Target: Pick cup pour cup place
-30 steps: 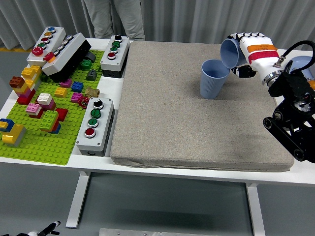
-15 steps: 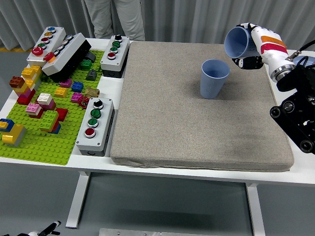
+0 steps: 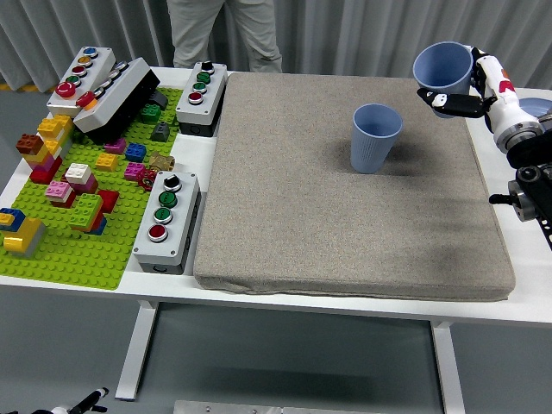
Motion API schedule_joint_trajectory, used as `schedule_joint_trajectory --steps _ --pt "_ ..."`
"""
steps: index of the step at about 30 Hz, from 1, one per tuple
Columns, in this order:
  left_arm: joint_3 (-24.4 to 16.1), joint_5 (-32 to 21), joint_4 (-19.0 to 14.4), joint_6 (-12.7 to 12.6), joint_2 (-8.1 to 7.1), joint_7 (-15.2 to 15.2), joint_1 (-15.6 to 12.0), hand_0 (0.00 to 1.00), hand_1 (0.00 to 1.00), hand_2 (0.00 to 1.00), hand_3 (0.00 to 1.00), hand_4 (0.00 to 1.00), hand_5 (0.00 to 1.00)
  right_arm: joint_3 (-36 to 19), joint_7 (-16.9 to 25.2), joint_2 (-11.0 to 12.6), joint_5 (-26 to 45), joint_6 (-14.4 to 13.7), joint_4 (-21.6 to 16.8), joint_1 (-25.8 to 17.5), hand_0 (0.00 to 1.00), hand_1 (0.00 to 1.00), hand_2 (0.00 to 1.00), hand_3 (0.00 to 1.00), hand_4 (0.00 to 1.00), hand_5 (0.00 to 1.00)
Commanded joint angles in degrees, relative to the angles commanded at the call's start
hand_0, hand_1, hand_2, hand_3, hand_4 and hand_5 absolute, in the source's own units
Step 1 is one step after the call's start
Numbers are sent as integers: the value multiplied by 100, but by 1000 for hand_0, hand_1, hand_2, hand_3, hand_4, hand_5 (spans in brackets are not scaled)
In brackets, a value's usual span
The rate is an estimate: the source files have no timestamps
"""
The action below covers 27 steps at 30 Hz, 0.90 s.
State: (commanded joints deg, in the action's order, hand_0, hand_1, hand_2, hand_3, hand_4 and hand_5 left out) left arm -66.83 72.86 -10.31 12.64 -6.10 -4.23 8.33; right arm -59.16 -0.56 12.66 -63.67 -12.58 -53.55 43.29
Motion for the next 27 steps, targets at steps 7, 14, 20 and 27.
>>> schedule_joint_trajectory --steps 7,14,20,27 --pt "2 11 0 3 11 4 7 828 829 884 817 642 998 -541 -36 -92 1279 264 69 -246 854 726 589 651 734 78" --pt "-2 18 0 4 20 6 1 828 828 883 817 641 998 -623 13 -147 1187 222 91 -476 853 727 590 650 735 77" --pt "16 20 0 7 29 5 -5 826 828 883 816 642 998 -591 106 -207 1045 165 130 -732 854 730 591 653 738 76" --pt "72 8 0 12 36 1 0 827 828 883 817 640 998 -545 304 -317 1102 -11 245 -910 858 736 592 651 736 75"
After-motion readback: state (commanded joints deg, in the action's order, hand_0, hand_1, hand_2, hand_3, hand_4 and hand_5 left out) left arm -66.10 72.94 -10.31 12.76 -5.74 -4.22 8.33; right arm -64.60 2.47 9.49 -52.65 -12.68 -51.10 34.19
